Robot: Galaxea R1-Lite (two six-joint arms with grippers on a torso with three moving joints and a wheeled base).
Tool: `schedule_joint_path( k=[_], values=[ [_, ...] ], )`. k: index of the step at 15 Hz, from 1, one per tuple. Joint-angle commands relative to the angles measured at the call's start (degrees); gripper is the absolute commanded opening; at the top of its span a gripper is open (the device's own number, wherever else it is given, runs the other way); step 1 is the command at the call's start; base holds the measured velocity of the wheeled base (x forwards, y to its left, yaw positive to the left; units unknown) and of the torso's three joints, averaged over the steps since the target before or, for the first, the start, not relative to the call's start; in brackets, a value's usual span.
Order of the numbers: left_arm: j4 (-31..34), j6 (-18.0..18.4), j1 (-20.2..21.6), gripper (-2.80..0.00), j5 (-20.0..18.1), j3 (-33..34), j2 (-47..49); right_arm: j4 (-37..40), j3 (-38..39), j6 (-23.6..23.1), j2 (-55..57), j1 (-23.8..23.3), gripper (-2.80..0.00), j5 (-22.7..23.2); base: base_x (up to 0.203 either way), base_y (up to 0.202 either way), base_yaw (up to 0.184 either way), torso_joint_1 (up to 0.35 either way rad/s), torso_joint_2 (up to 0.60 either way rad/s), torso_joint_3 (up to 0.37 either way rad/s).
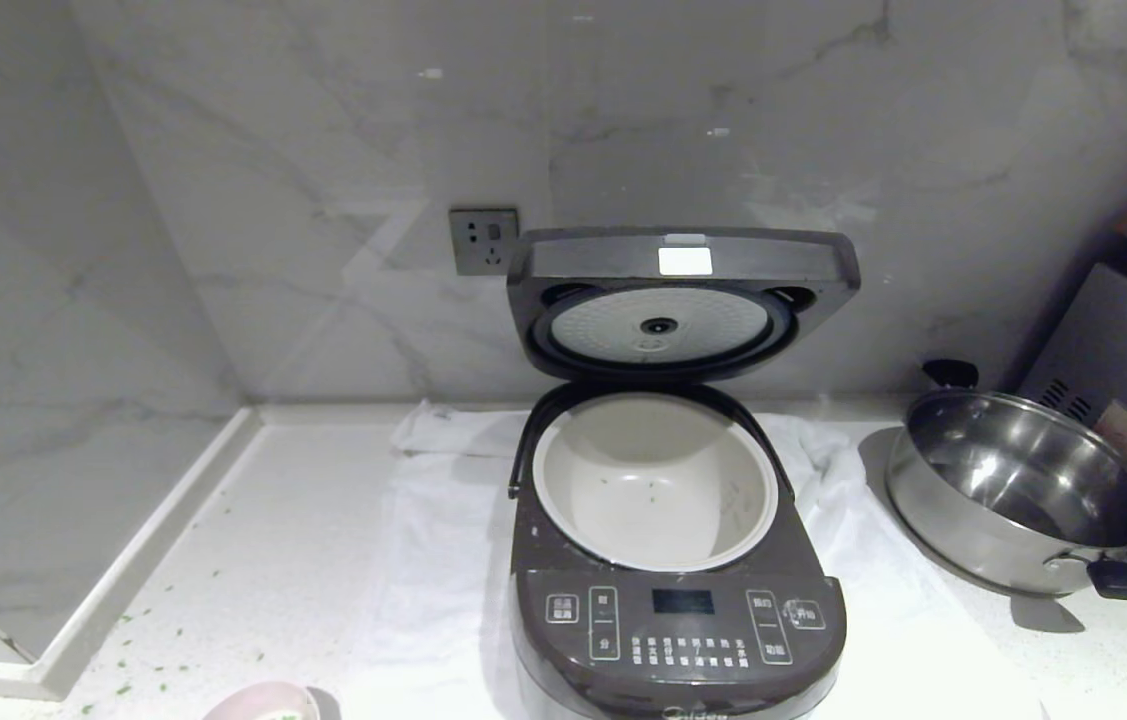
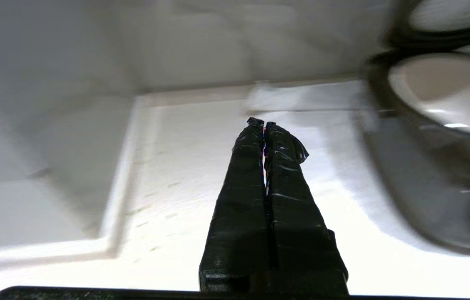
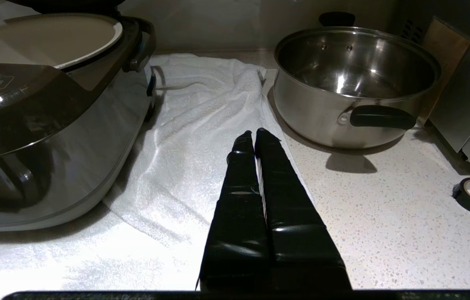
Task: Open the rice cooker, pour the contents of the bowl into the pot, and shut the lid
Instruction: Turn on the tap
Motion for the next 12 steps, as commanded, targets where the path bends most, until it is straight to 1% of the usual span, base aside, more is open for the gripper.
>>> schedule_joint_path(
  k=[1,2,3,4,5,7,8,12],
  values=[
    [2.2,1.6,2.1,-2.8,5.5,-0.7,-6.5,0.0,0.0,0.0,0.0,0.0,-2.8,0.0,0.0,0.0,0.0,0.0,0.0,0.0],
    [2.2,1.7,2.3,-2.8,8.7,-1.2,-6.5,0.0,0.0,0.0,0.0,0.0,-2.8,0.0,0.0,0.0,0.0,0.0,0.0,0.0],
    [2.3,1.8,3.6,-2.8,9.1,-2.0,-6.4,0.0,0.0,0.0,0.0,0.0,-2.8,0.0,0.0,0.0,0.0,0.0,0.0,0.0],
    [2.3,1.8,5.9,-2.8,9.0,-2.7,-6.2,0.0,0.0,0.0,0.0,0.0,-2.8,0.0,0.0,0.0,0.0,0.0,0.0,0.0],
    [2.3,2.0,8.6,-2.8,8.2,-2.9,-6.3,0.0,0.0,0.0,0.0,0.0,-2.8,0.0,0.0,0.0,0.0,0.0,0.0,0.0],
    [2.5,2.2,9.9,-2.8,0.6,-2.2,-9.5,0.0,0.0,0.0,0.0,0.0,-2.8,0.0,0.0,0.0,0.0,0.0,0.0,0.0],
    [2.6,2.2,10.2,-2.8,-1.1,-0.1,-11.8,0.0,0.0,0.0,0.0,0.0,-2.8,0.0,0.0,0.0,0.0,0.0,0.0,0.0],
    [2.7,2.6,10.4,-2.8,-3.3,11.4,-21.3,0.0,0.0,0.0,0.0,0.0,-2.8,0.0,0.0,0.0,0.0,0.0,0.0,0.0]
  ],
)
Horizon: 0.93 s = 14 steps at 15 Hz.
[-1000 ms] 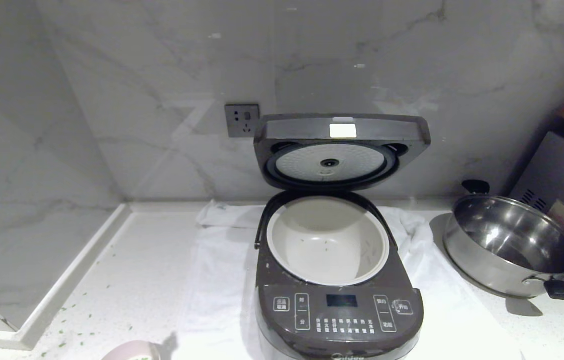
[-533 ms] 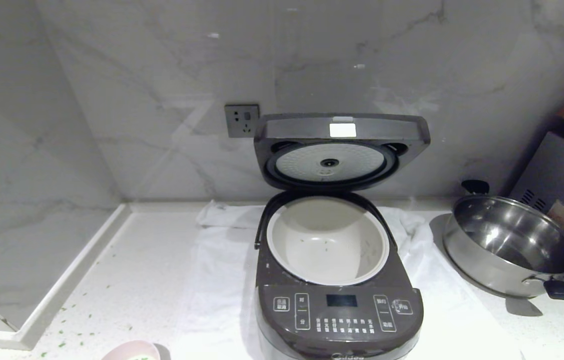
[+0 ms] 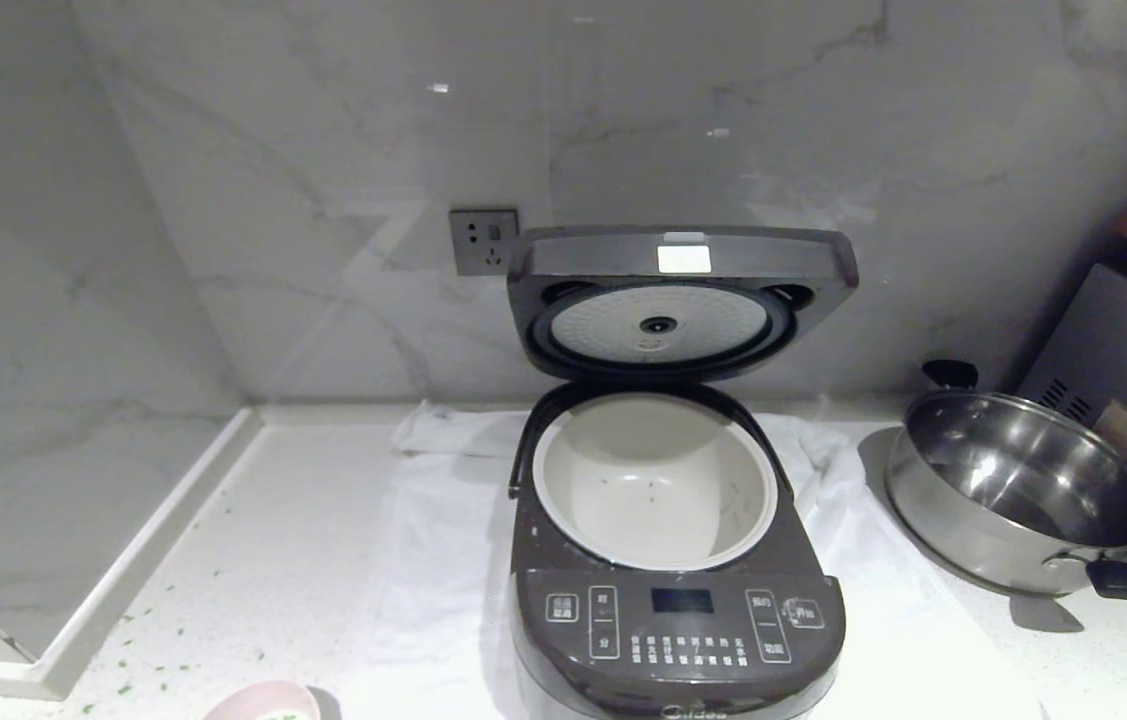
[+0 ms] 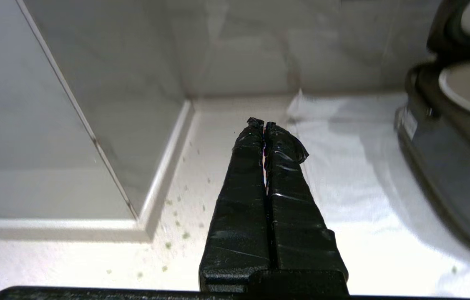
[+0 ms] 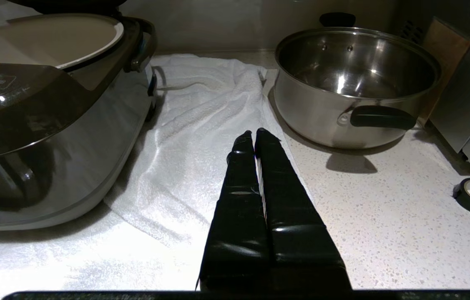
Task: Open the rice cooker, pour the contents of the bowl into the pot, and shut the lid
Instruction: Turn on the tap
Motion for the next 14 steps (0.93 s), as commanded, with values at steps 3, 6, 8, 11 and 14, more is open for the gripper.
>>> schedule_joint_path(
  k=[3,6,8,11,14],
  values=[
    [-0.3,0.1,-0.1,-2.8,-0.7,11.8,-6.4,0.0,0.0,0.0,0.0,0.0,-2.8,0.0,0.0,0.0,0.0,0.0,0.0,0.0],
    [-0.9,0.3,0.0,-2.8,-0.7,17.2,-6.5,0.0,0.0,0.0,0.0,0.0,-2.8,0.0,0.0,0.0,0.0,0.0,0.0,0.0],
    [-6.6,-0.1,-0.1,-2.8,-0.9,20.7,-6.5,0.0,0.0,0.0,0.0,0.0,-2.8,0.0,0.0,0.0,0.0,0.0,0.0,0.0],
    [-11.1,-0.1,-0.1,-2.8,-3.2,22.2,-6.5,0.0,0.0,0.0,0.0,0.0,-2.8,0.0,0.0,0.0,0.0,0.0,0.0,0.0],
    [-11.3,-2.7,-0.1,-2.8,-2.6,22.6,-6.5,0.0,0.0,0.0,0.0,0.0,-2.8,0.0,0.0,0.0,0.0,0.0,0.0,0.0]
  ],
)
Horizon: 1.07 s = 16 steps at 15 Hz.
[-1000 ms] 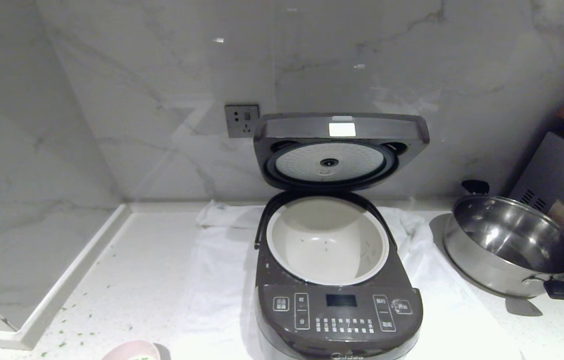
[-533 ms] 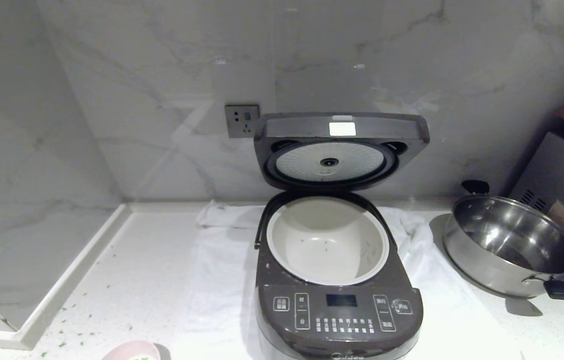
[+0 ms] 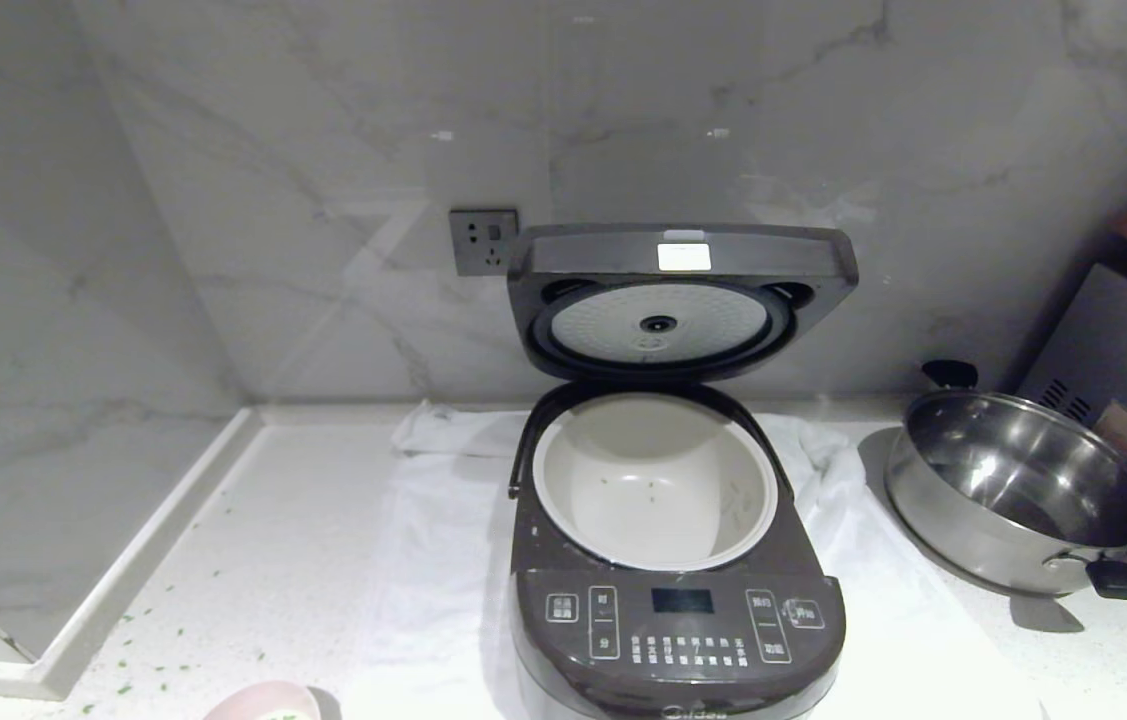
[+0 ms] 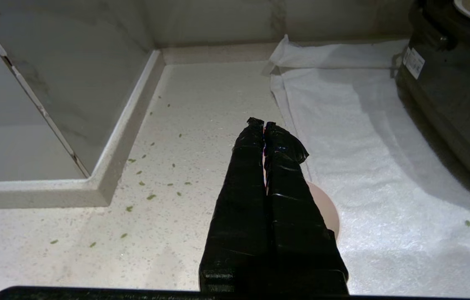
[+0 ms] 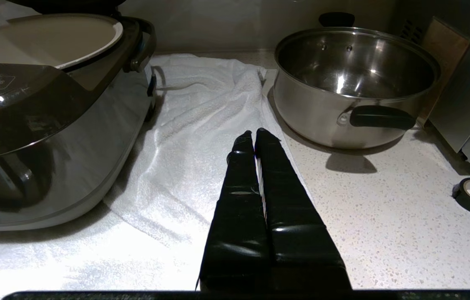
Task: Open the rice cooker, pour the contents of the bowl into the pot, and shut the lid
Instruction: Turn on the tap
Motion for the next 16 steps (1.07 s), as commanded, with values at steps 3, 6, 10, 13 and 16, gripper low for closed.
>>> schedule_joint_path(
  k=[3,6,10,13,16],
  values=[
    [-2.2,1.0,0.2,-2.8,0.0,1.1,-0.1,0.0,0.0,0.0,0.0,0.0,-2.8,0.0,0.0,0.0,0.0,0.0,0.0,0.0],
    [-1.9,1.3,0.1,-2.8,-0.4,1.1,0.1,0.0,0.0,0.0,0.0,0.0,-2.8,0.0,0.0,0.0,0.0,0.0,0.0,0.0],
    [-2.1,1.4,0.0,-2.8,-0.5,1.1,0.0,-0.5,0.1,-0.1,0.0,0.0,-2.8,0.0,0.0,0.0,0.0,0.0,0.0,0.0],
    [-2.1,0.9,0.0,-2.8,-0.2,1.1,0.0,-0.5,0.1,-0.1,0.0,0.0,-2.8,0.0,0.0,0.0,0.0,0.0,0.0,0.0],
    [-2.1,-0.2,0.0,-2.8,0.1,1.1,0.0,-0.5,0.1,0.0,0.0,0.0,-2.8,-0.1,0.0,0.0,0.0,0.0,0.0,0.0]
  ],
)
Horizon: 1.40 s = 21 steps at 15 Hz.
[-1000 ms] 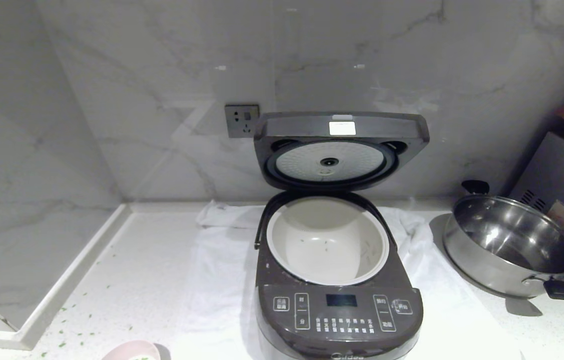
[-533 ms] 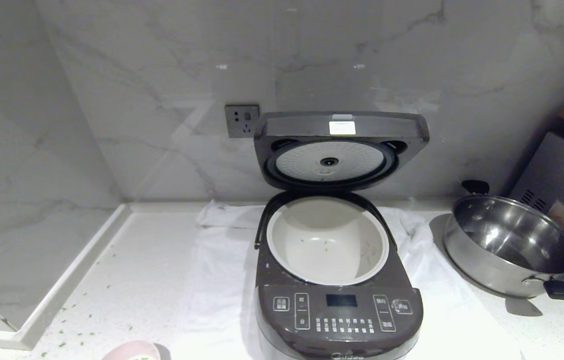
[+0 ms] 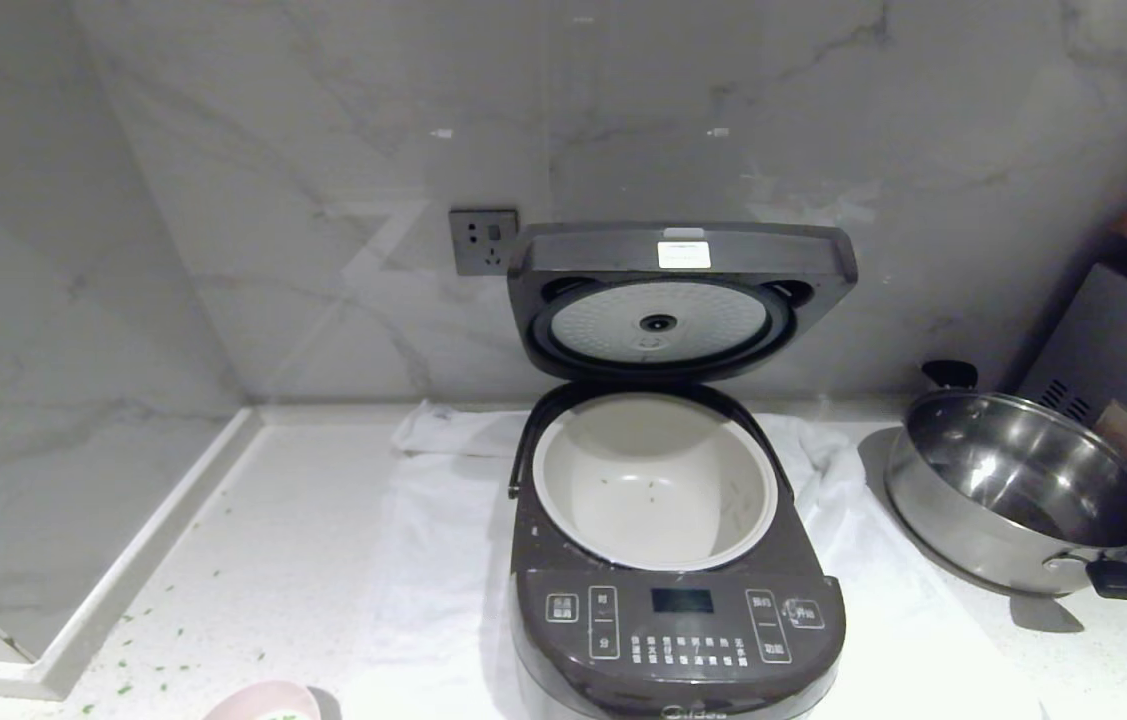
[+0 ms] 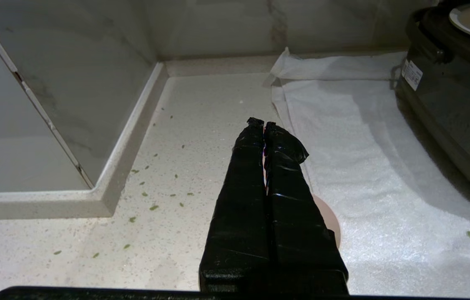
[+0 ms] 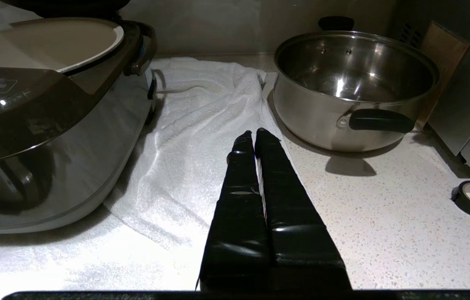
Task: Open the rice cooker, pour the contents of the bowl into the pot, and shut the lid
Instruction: Turn on the tap
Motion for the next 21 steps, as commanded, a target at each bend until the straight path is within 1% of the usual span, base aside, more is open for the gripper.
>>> schedule_joint_path(
  k=[1,3,4,15,21],
  values=[
    [0.0,-0.5,-0.1,-2.8,0.0,0.9,0.0,0.0,0.1,0.0,0.0,0.0,-2.8,0.0,0.0,0.0,0.0,0.0,0.0,0.0],
    [0.1,-0.6,0.0,-2.8,0.0,0.9,-0.1,0.0,0.1,0.0,0.0,0.0,-2.8,-0.1,0.0,0.0,0.0,0.0,0.0,0.0],
    [0.1,-0.6,0.0,-2.8,0.0,0.9,0.0,0.0,0.1,0.0,0.0,0.0,-2.8,-0.1,-0.135,0.0,-0.002,0.017,0.01,0.002],
    [-0.1,-0.6,0.0,-2.8,0.0,0.9,-0.1,0.0,0.1,0.0,0.0,0.1,-2.8,0.0,-0.19,0.0,-0.002,0.0,0.0,0.002],
    [-0.1,-0.6,0.0,-2.8,0.0,0.9,0.0,0.0,0.1,0.1,0.0,0.1,-2.8,-0.1,-0.009,0.0,0.009,0.002,0.0,-0.001]
  ],
)
